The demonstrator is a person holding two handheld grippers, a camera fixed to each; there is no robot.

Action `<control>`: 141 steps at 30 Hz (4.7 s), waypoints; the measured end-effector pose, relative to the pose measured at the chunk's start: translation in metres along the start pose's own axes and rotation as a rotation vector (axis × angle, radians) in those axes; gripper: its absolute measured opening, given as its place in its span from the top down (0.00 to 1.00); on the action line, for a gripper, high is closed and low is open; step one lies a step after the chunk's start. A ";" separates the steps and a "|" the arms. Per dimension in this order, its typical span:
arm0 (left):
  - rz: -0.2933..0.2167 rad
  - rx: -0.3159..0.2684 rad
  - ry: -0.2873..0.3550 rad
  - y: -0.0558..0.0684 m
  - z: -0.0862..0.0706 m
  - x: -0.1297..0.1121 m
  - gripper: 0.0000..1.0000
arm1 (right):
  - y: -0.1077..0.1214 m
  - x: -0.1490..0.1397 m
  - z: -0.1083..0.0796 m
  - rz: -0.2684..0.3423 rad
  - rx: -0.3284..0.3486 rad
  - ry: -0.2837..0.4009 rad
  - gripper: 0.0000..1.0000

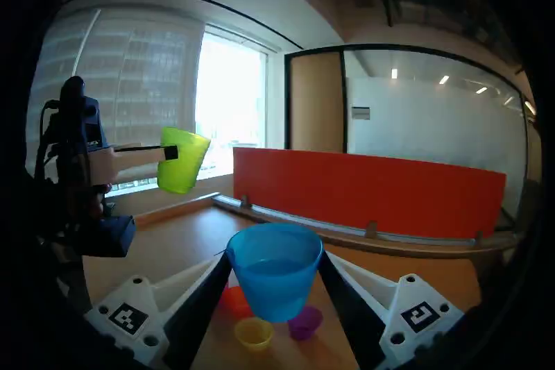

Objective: Pour water

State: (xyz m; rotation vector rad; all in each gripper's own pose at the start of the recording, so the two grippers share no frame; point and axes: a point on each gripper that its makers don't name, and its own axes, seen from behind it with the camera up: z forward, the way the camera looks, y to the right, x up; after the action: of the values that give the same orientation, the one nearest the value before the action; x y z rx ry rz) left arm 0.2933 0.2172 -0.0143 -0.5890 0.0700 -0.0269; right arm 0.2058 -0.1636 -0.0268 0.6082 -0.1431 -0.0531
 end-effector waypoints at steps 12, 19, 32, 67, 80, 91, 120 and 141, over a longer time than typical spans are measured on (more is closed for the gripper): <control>-0.011 -0.059 -0.032 0.014 0.001 -0.011 0.19 | -0.003 -0.002 0.001 0.011 0.006 0.005 0.09; -0.017 -0.097 -0.046 0.021 -0.001 -0.015 0.19 | -0.001 0.002 0.001 0.012 0.004 0.015 0.09; -0.059 -0.160 -0.039 0.037 -0.007 -0.014 0.19 | -0.003 0.010 0.000 0.007 0.005 0.024 0.09; -0.015 -0.253 -0.051 0.068 -0.023 -0.023 0.19 | -0.020 0.036 0.013 -0.046 0.046 0.047 0.09; 0.035 -0.252 -0.075 0.063 -0.024 -0.043 0.20 | -0.019 0.057 0.018 -0.141 0.086 0.032 0.09; 0.040 -0.254 -0.085 0.061 -0.022 -0.049 0.19 | -0.015 0.065 0.021 -0.220 0.108 0.025 0.09; 0.003 -0.280 -0.087 0.068 -0.014 -0.060 0.20 | -0.017 0.077 0.031 -0.388 0.179 0.003 0.09; -0.006 -0.274 -0.070 0.066 -0.014 -0.049 0.20 | -0.011 0.077 0.029 -0.360 0.156 0.008 0.09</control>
State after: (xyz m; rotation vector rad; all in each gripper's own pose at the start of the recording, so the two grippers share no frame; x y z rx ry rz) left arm 0.2434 0.2668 -0.0596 -0.8631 0.0033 -0.0028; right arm 0.2778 -0.1960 0.0001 0.7841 -0.0281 -0.3909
